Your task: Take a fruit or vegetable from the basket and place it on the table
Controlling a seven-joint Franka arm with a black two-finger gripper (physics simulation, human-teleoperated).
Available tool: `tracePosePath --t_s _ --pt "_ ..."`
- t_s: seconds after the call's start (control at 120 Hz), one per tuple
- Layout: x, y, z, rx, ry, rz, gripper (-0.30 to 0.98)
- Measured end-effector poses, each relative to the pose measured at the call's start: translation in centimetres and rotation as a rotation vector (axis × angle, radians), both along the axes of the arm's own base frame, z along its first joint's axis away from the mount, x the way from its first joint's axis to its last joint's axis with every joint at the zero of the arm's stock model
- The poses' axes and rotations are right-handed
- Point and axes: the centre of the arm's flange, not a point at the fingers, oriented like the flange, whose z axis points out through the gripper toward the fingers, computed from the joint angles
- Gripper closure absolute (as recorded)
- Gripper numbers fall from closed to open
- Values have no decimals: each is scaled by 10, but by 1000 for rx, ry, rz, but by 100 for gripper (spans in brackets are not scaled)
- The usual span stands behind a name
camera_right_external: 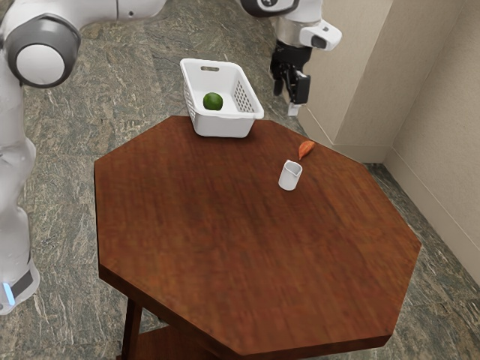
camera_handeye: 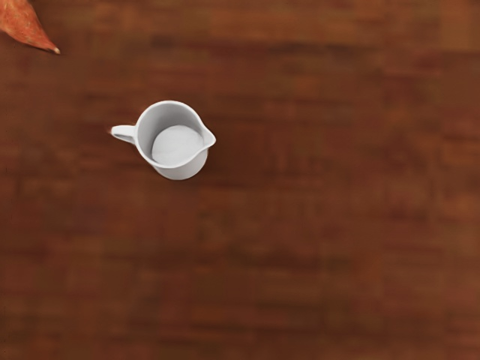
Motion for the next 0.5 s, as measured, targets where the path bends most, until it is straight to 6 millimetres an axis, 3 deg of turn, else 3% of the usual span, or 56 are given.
tracePosePath --t_s 0.15,0.408,0.5 --pt "-1 33 3 -5 -15 62 0" --pt "-4 38 24 9 -63 75 0" --pt "-7 55 26 15 -67 109 0"
